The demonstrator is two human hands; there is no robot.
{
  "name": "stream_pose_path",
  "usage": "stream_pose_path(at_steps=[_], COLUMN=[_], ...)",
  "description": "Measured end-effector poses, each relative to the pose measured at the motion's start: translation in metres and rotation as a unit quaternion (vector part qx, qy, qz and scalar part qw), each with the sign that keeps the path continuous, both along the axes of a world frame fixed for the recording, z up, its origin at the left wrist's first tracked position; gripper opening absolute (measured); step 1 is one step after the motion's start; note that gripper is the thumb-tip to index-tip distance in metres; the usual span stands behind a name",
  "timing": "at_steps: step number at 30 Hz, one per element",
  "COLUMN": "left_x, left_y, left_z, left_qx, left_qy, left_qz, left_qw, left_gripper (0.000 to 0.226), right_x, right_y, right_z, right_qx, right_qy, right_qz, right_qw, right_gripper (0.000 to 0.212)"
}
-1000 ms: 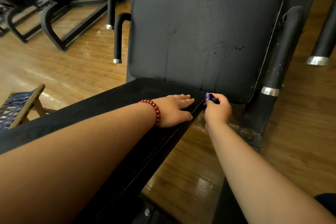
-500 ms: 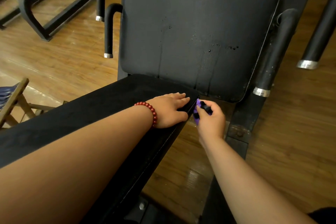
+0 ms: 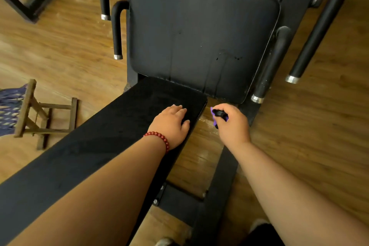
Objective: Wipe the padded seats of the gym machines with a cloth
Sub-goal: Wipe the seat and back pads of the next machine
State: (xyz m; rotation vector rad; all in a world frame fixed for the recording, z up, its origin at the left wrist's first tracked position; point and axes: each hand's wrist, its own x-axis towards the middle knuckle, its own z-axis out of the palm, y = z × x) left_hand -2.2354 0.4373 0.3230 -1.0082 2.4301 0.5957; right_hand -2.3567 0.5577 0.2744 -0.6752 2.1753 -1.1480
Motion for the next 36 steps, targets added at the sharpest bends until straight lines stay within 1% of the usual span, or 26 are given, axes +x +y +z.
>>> stream_pose_path(at_steps=[4, 8, 11, 13, 16, 21, 26, 30, 32, 36], left_x=[-0.002, -0.016, -0.025, -0.029, -0.031, -0.031, -0.041, -0.054, -0.062, -0.077], left_y=[0.023, 0.049, 0.068, 0.079, 0.094, 0.112, 0.111, 0.107, 0.102, 0.084], left_z=[0.057, 0.107, 0.133, 0.145, 0.157, 0.169, 0.171, 0.164, 0.158, 0.144], left_qx=[-0.007, -0.044, -0.065, -0.07, -0.069, -0.077, -0.081, -0.079, -0.076, -0.068], left_qy=[-0.006, 0.011, 0.011, 0.008, 0.005, -0.001, 0.003, -0.001, -0.006, -0.016], left_qz=[0.012, -0.002, -0.017, -0.022, -0.019, -0.039, -0.036, -0.04, -0.051, -0.071], left_qw=[1.0, 0.999, 0.998, 0.997, 0.997, 0.996, 0.996, 0.996, 0.996, 0.995], left_gripper=[0.054, 0.055, 0.056, 0.056, 0.057, 0.057, 0.057, 0.057, 0.058, 0.059], right_x=[-0.01, -0.026, -0.038, -0.045, -0.052, -0.055, -0.063, -0.073, -0.08, -0.097], right_y=[0.023, 0.043, 0.058, 0.067, 0.082, 0.1, 0.101, 0.1, 0.098, 0.083], right_z=[0.066, 0.123, 0.154, 0.171, 0.186, 0.193, 0.199, 0.196, 0.187, 0.171], right_qx=[0.043, 0.066, 0.062, 0.074, 0.107, 0.087, 0.08, 0.094, 0.096, 0.108], right_qy=[0.092, 0.19, 0.24, 0.251, 0.246, 0.246, 0.266, 0.283, 0.3, 0.341], right_qz=[0.114, 0.218, 0.258, 0.267, 0.298, 0.276, 0.276, 0.277, 0.275, 0.293], right_qw=[0.988, 0.955, 0.934, 0.927, 0.916, 0.925, 0.92, 0.914, 0.908, 0.887], right_gripper=[0.029, 0.035, 0.034, 0.033, 0.036, 0.035, 0.033, 0.032, 0.037, 0.055])
